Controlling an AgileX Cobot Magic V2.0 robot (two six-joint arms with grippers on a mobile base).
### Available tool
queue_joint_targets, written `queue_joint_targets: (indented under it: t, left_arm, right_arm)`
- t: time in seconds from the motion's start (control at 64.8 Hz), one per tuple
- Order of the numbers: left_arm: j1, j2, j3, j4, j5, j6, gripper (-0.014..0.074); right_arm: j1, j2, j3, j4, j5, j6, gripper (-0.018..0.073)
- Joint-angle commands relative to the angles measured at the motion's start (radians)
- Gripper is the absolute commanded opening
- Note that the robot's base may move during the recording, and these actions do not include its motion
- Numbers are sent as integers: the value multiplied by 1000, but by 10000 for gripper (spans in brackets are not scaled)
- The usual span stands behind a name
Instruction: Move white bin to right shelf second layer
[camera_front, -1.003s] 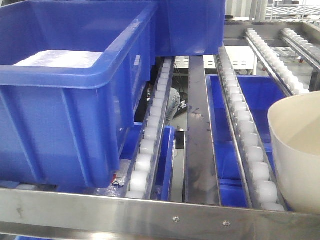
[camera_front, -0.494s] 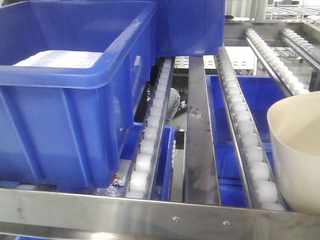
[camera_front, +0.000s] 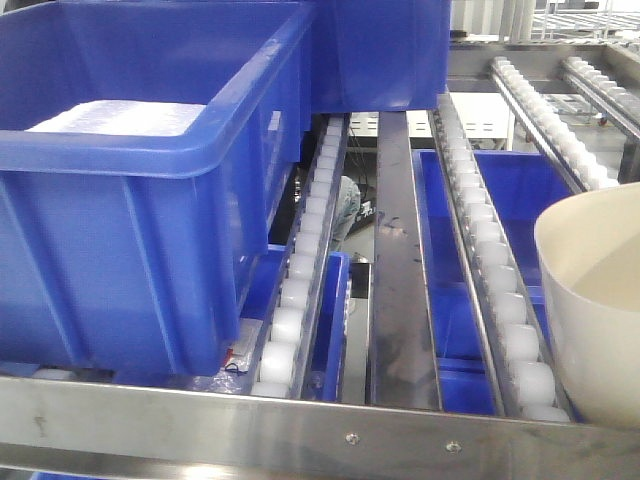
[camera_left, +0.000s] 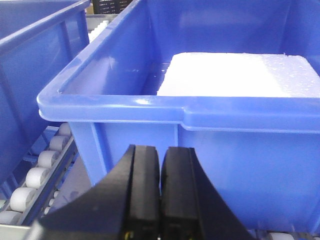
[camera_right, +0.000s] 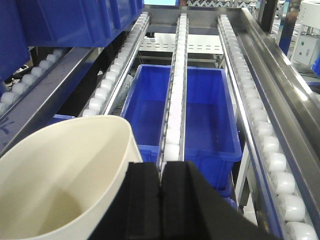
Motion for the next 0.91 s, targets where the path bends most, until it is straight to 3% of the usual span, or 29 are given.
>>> queue_joint_targets:
  t: [0.0, 0.895]
  left_arm:
    - [-2, -16, 37, 0, -86, -3, 85]
    - [-2, -16, 37, 0, -86, -3, 85]
  right_arm:
    - [-1, -21, -15, 2, -97, -5, 48]
    - [-1, -21, -15, 2, -97, -5, 48]
